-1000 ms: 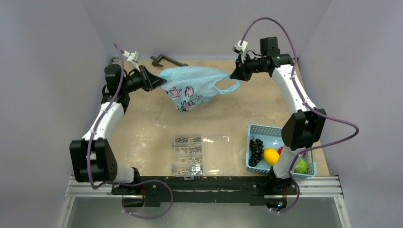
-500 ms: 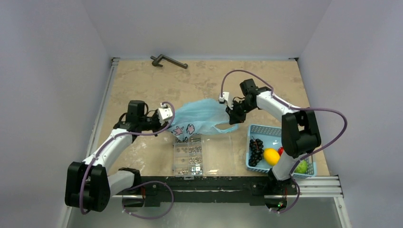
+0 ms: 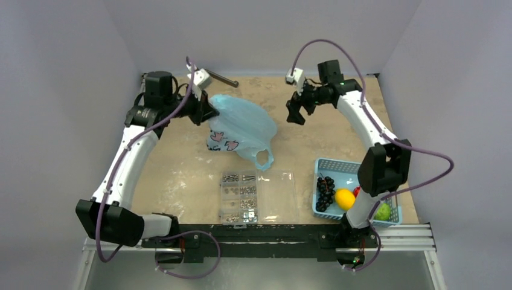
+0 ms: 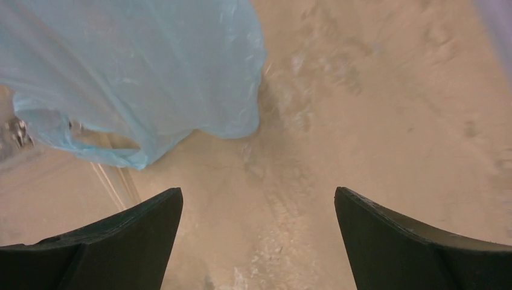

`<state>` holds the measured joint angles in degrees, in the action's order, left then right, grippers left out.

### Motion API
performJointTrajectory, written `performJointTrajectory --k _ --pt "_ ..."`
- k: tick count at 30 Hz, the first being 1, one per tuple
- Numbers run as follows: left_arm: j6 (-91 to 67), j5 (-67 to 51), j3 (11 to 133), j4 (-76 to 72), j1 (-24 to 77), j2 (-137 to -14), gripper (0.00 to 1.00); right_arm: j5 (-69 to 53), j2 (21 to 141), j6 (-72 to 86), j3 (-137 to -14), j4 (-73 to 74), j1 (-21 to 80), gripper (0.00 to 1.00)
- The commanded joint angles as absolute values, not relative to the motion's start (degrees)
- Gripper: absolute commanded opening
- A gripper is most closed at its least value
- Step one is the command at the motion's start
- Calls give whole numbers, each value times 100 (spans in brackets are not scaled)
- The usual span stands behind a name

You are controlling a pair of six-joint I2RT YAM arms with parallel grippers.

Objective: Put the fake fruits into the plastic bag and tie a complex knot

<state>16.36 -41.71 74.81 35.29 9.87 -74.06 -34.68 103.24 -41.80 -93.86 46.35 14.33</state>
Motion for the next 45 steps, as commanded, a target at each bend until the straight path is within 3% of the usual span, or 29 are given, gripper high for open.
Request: performJointTrajectory --k 1,9,17,22,23,26,27,29,35,45 --pt "-1023 -4300 8347 4063 997 -7847 0 -4192 9196 -2683 -9606 3338 1494 99" --pt "-2781 -3223 8702 3816 1457 -7844 0 -3591 9015 -2120 -9477 1867 3409 99" --pt "-3500 -3366 8682 3636 1667 -7623 0 -3145 9507 -2636 -9175 1433 4159 96" --pt "-3543 -3224 8949 4039 1664 -7514 3 -3289 9530 -2635 -9135 1762 4153 17" --pt "-3511 -3236 8995 4136 1657 -7484 19 -3262 9473 -2645 -9099 1853 4127 1" --pt "-3302 -3139 9205 4587 1648 -7430 71 -3421 9197 -2580 -8855 1985 3909 0" --pt "-3220 -2976 9378 4935 1636 -7455 83 -3537 9099 -2507 -8778 2003 3792 0" --pt "-3176 -2734 9833 5414 1596 -7572 98 -3845 8906 -2387 -8617 2019 3521 0" --pt "-3977 -3057 11004 6134 1155 -7841 100 -3982 8022 -2404 -7626 1266 3231 0" --pt "-4901 -3921 11302 6357 478 -8130 100 -3677 7682 -1245 -6695 -443 3231 0"
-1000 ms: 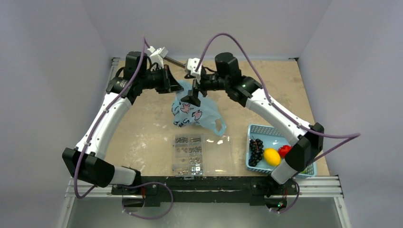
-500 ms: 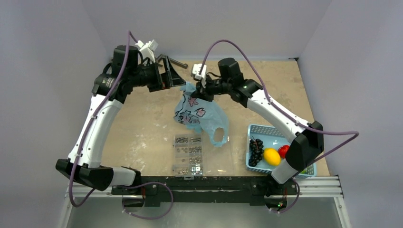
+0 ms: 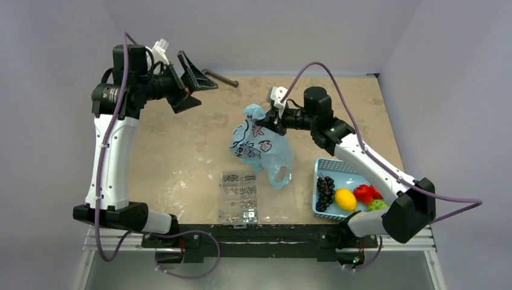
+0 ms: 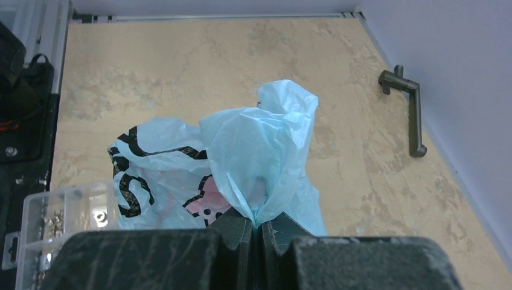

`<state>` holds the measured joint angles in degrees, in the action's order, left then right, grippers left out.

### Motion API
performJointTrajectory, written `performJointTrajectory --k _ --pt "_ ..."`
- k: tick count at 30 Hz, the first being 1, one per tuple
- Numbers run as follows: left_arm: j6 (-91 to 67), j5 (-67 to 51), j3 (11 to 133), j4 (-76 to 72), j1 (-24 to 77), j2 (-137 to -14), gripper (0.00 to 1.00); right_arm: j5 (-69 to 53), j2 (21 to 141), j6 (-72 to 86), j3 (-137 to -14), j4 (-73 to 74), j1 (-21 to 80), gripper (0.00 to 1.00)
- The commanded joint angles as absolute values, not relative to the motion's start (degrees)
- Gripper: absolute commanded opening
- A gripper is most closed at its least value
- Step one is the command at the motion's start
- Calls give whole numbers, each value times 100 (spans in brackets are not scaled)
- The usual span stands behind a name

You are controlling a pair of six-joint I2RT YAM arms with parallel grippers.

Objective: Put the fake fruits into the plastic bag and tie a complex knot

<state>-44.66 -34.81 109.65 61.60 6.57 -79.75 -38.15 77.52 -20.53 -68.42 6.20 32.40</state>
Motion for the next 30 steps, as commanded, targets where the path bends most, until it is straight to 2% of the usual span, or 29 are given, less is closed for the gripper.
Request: performJointTrajectory --k 1,5,9,13,17,21,25,30 --pt "-4928 -3929 11359 6344 475 -8145 100 -3675 7689 -1063 -6685 -573 3237 0" --pt "-4839 -3893 11212 6290 399 -8154 100 -3960 7795 -620 -6814 -788 3220 0" --pt "-3681 -3915 9717 5251 216 -7635 100 -4543 7552 -698 -6803 -1012 3173 0" --pt "-2647 -5718 7782 2967 -334 -6589 100 -4844 7183 -1373 -6693 -802 3170 0" --pt "-2267 -6146 6645 2036 -354 -5800 100 -5140 6830 -1735 -6521 -765 3167 0" --pt "-2706 -6234 6125 1050 -59 -5823 96 -5528 6559 -1880 -6377 -896 3182 0" --pt "-2851 -6569 5573 -427 769 -5765 91 -5948 6538 -2028 -6394 -912 3180 0" --pt "-1408 -6385 5616 371 1422 -5879 92 -6429 6540 -2004 -6460 -1096 3177 0"
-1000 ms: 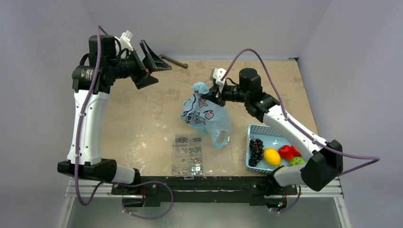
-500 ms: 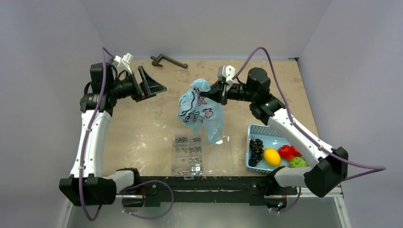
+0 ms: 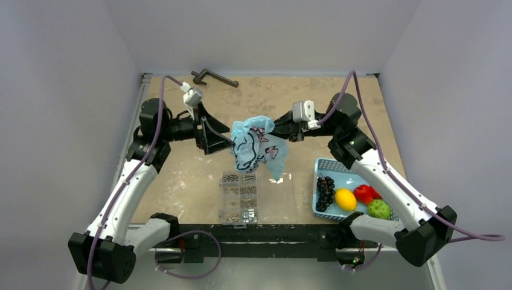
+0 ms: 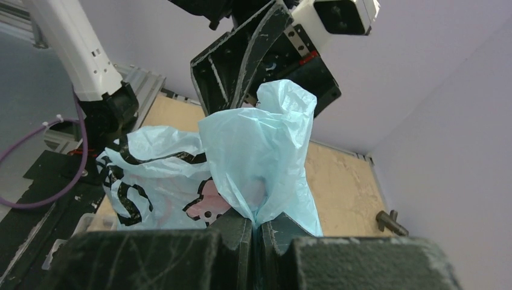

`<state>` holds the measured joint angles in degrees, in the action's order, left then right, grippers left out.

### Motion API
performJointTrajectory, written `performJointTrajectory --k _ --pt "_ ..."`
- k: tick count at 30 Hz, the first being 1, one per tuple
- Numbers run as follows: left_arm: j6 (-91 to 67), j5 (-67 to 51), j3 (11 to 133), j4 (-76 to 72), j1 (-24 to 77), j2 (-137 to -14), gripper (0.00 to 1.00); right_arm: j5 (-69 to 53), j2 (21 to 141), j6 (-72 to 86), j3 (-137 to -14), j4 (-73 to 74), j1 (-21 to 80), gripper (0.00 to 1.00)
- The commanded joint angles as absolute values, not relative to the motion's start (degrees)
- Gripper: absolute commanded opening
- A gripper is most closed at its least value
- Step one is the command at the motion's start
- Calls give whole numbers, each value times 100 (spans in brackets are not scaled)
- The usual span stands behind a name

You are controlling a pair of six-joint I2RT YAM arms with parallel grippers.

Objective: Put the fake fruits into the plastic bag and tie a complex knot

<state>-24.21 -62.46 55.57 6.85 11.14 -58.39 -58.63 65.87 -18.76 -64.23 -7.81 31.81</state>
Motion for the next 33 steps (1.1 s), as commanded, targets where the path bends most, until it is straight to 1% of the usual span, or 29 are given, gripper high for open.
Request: performJointTrajectory --k 1,5,8,10,12,15,17,23,31,33 --pt "-1295 -6388 5630 420 1496 -5908 93 -6466 6525 -1967 -6474 -1114 3179 0" --pt "-1510 -6651 5609 230 1630 -6034 94 -6497 6472 -1785 -6466 -1384 3174 0" --pt "-1179 -6702 5320 373 1428 -5600 93 -6514 6386 -1759 -6500 -1303 3154 0" --pt "-694 -6855 5155 694 1212 -5278 90 -6537 6275 -1845 -6494 -1150 3148 0" --pt "-13 -7016 5157 1314 1047 -5055 88 -6532 6203 -1870 -6481 -1057 3153 0" --pt "1482 -7208 5426 2571 1011 -4979 84 -6512 6164 -1838 -6485 -983 3155 0" --pt "1928 -7259 5516 2861 1009 -5020 83 -6508 6145 -1829 -6486 -972 3155 0" --pt "2089 -7209 5433 2607 1011 -5117 79 -6579 6144 -1785 -6510 -982 3151 0" --pt "1098 -6961 5493 1375 1428 -5477 70 -6631 6143 -1760 -6524 -1027 3173 0" --pt "1047 -6798 5528 1339 1548 -5578 66 -6652 6146 -1724 -6516 -1071 3184 0"
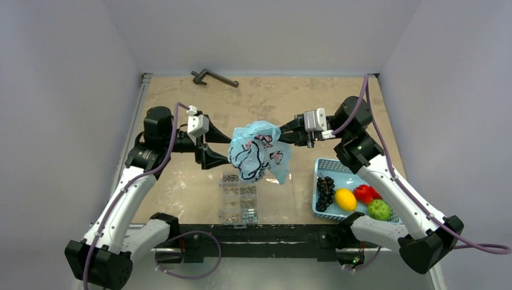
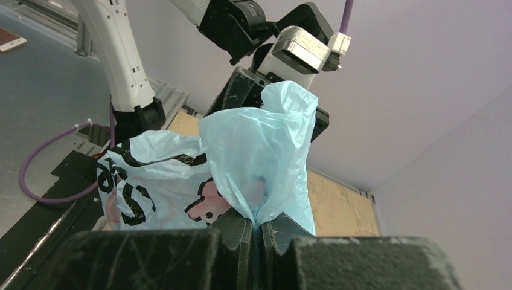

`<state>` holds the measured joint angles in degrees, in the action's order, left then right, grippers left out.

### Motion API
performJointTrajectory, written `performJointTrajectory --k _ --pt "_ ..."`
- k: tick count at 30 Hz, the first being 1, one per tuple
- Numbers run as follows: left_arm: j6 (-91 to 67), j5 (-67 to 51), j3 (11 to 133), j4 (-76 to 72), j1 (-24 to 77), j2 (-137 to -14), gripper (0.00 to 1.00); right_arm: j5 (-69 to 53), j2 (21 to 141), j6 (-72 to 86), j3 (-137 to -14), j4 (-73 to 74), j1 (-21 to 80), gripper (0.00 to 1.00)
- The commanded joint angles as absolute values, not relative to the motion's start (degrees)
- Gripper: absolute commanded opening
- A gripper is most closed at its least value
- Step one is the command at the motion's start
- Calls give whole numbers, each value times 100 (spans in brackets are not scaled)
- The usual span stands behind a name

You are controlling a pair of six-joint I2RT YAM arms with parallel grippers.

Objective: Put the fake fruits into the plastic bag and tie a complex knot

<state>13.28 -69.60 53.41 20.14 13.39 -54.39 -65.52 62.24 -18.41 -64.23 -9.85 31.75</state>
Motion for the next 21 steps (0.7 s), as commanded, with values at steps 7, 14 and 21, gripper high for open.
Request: performJointTrajectory --k 7,14,21 --pt "731 -6865 5470 914 1772 -5735 48 -6630 6145 -1705 -6485 -1115 3221 0" --pt "671 -6613 5437 810 2153 -5704 56 -6588 6202 -1662 -6472 -1227 3232 0" --pt "312 -6004 5620 1667 2089 -5744 0 -6138 6259 -1518 -6610 -946 3023 0"
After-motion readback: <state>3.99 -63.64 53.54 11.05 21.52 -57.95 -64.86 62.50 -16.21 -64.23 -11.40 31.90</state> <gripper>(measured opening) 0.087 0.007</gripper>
